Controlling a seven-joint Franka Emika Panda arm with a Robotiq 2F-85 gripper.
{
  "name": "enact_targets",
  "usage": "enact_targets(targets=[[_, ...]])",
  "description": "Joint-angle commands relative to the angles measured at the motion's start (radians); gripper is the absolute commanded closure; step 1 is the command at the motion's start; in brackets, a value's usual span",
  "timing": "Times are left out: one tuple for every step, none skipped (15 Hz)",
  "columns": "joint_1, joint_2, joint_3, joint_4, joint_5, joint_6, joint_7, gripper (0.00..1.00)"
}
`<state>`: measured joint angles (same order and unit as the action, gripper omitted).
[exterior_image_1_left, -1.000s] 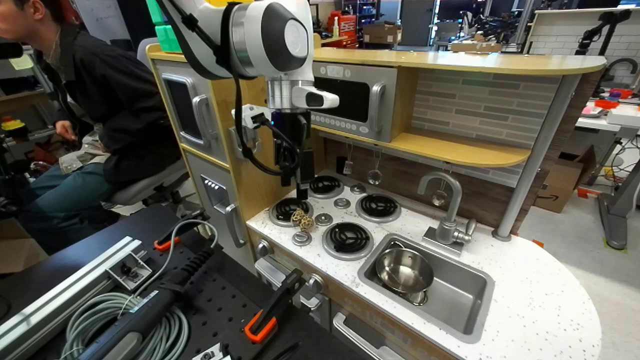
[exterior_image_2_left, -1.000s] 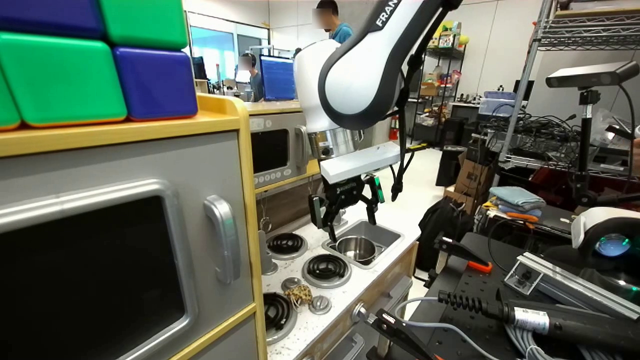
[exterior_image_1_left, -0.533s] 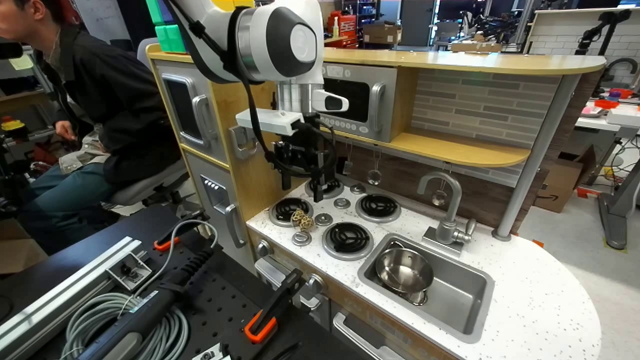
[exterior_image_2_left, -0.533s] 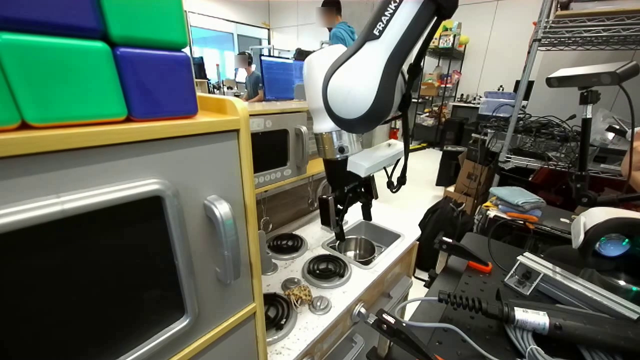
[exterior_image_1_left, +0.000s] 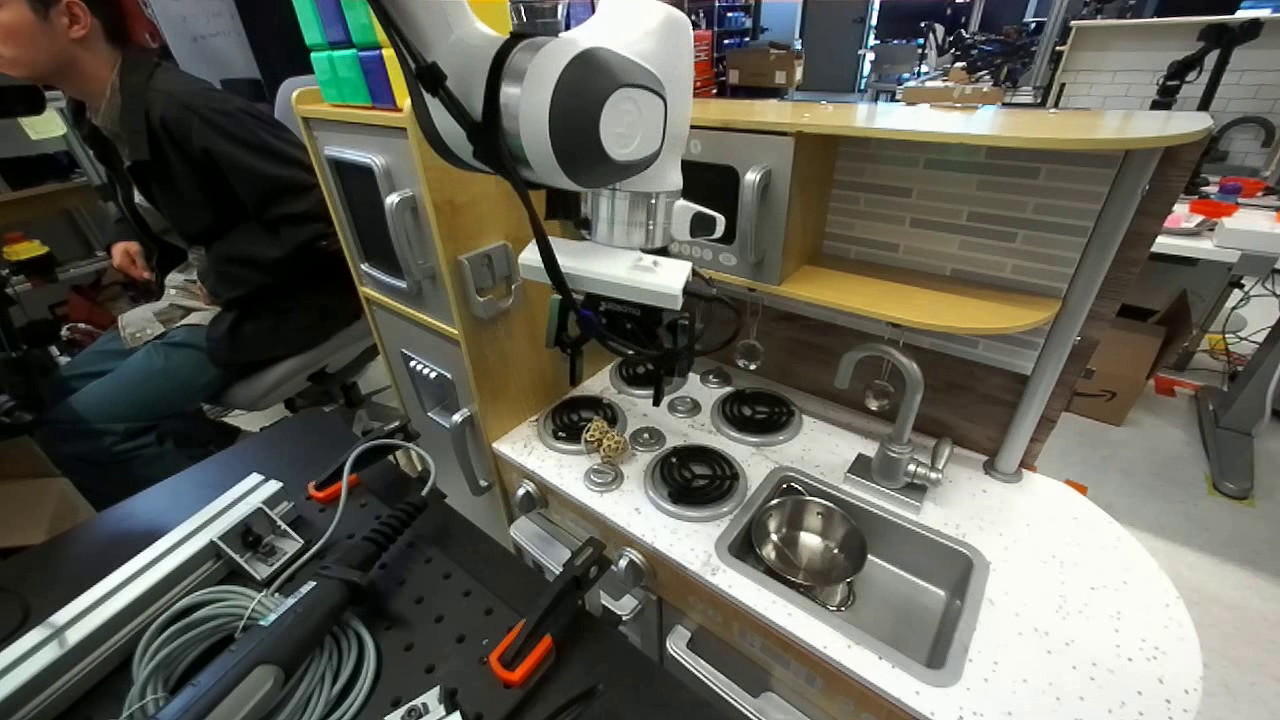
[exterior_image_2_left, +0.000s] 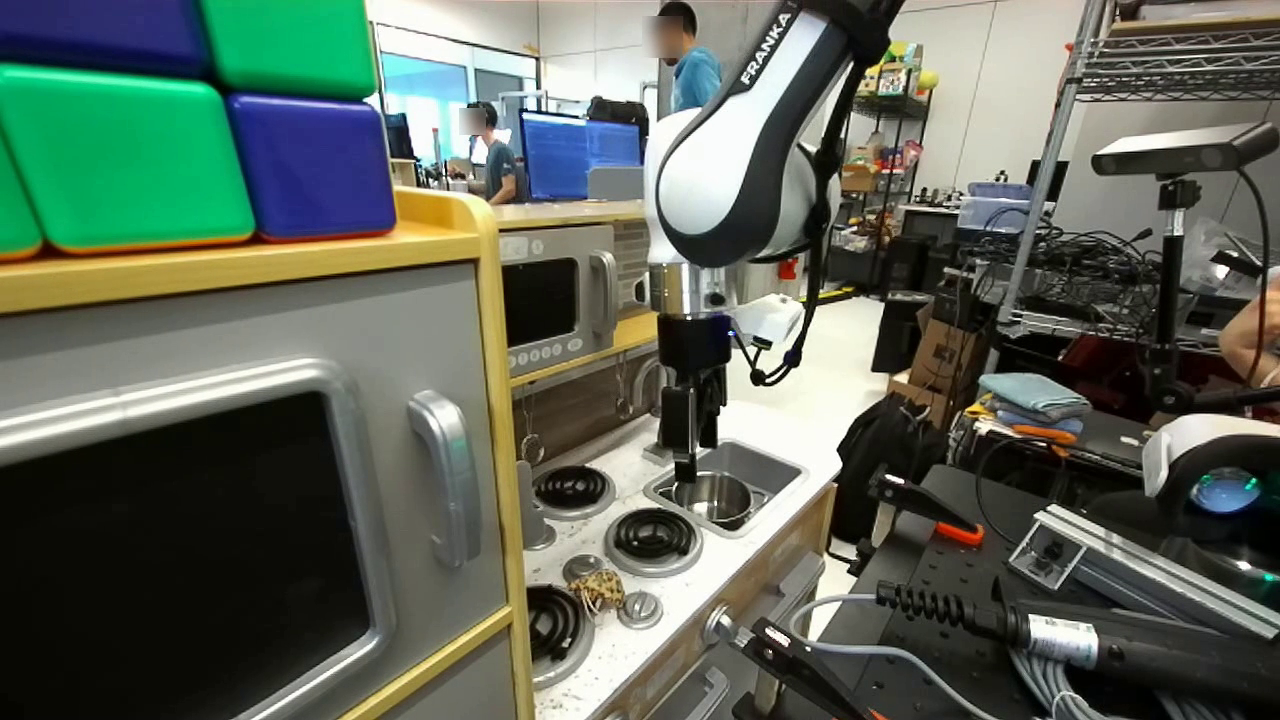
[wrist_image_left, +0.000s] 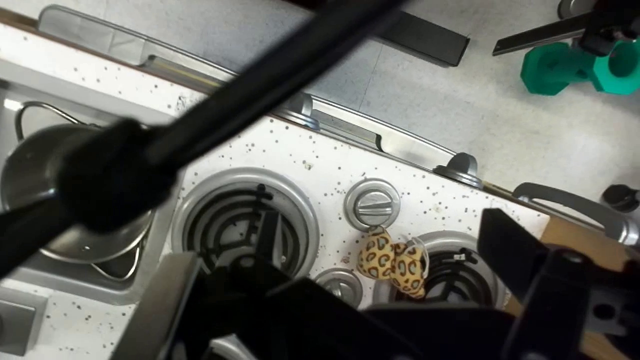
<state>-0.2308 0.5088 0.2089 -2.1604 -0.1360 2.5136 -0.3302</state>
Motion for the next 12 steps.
enact_targets(targets=[[-0.035,0.033,0.055,0.018,0.138,0.019,-0.251,0.0],[0.029,0.004,-0.019,0.004,0.093,0.004,-0.151,0.0],[0.022,0.01,-0.005,0.006,0.12,0.003,-0.197,0.0],[0.02,0.015,0.002,0.008,0.13,0.003,-0.216,0.0],[0.02,0.017,0.006,0.009,0.132,0.003,-0.224,0.0],[0.02,0.019,0.007,0.01,0.132,0.003,-0.228,0.0],[0.019,0.019,0.007,0.01,0.132,0.003,-0.231,0.0],[0.019,0.019,0.007,0.01,0.132,0.003,-0.232,0.0],[0.018,0.031,0.011,0.012,0.141,0.024,-0.235,0.0],[0.015,0.041,0.018,0.012,0.156,0.045,-0.239,0.0],[0.013,0.054,0.034,0.011,0.176,0.063,-0.246,0.0],[0.01,0.067,0.048,0.005,0.199,0.11,-0.253,0.0]])
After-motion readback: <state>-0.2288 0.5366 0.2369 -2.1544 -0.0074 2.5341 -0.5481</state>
